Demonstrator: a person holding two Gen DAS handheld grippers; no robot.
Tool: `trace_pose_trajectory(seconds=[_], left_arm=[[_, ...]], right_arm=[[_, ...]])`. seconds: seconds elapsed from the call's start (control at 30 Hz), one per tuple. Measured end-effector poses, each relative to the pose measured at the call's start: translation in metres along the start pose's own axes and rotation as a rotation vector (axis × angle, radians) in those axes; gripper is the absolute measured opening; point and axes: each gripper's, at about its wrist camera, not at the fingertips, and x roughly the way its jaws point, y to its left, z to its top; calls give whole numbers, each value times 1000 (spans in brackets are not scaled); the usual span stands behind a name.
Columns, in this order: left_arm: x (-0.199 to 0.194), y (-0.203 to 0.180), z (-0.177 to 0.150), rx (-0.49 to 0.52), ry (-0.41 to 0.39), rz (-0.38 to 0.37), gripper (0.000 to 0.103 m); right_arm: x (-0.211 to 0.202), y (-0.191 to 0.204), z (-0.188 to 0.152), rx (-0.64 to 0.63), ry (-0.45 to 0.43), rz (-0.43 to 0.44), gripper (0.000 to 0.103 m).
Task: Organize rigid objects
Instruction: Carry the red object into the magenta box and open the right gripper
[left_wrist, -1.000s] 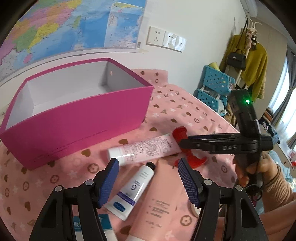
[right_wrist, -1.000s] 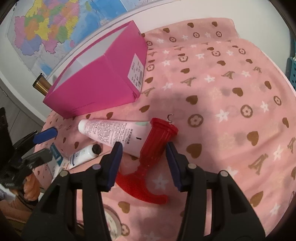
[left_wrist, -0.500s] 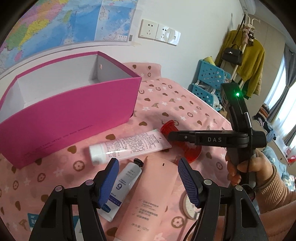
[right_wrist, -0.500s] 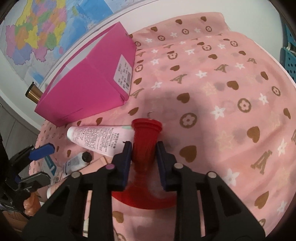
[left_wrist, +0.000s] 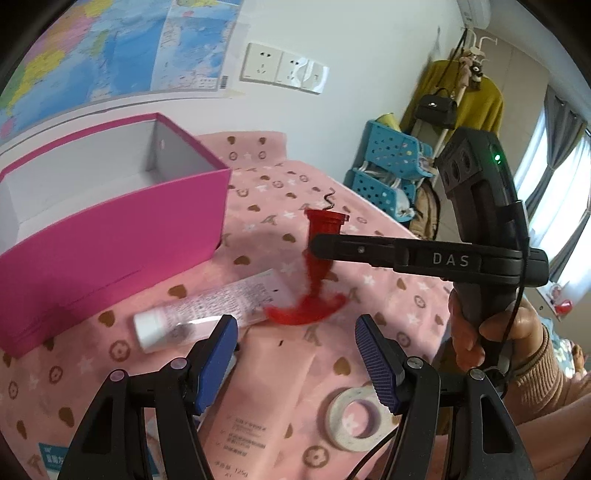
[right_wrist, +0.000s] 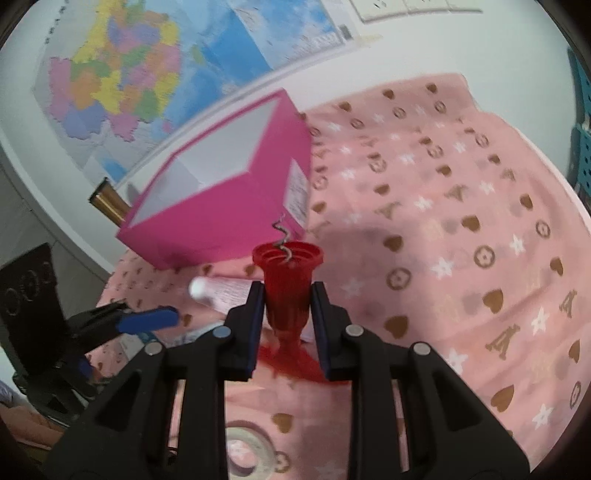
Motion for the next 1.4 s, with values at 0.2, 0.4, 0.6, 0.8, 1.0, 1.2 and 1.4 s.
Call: trace_pose_trajectory(seconds=[0.2, 0.4, 0.6, 0.8, 1.0, 1.2, 1.4], left_arm=[[0, 1, 12, 10, -25, 32, 68], [-7, 15, 21, -11, -55, 86, 66], [-17, 28, 31, -33, -88, 108, 58], [-31, 34, 49, -19, -134, 153, 55], [-40, 50, 71, -36, -167, 197, 55], [-32, 75, 89, -80, -157, 220, 55], [-16, 97, 94, -136, -114, 209, 55]], right_arm=[[-6, 24, 13, -59, -28, 62, 27], [-6, 49, 31, -123, -49, 112, 27], [-4, 65, 52, -165, -72, 156, 27], [-3, 82, 78, -204, -97, 203, 27], [3, 97, 106, -251, -110, 221, 27], [25, 99, 129, -252, -90, 241, 27], [51, 88, 142, -222, -49, 246, 27]])
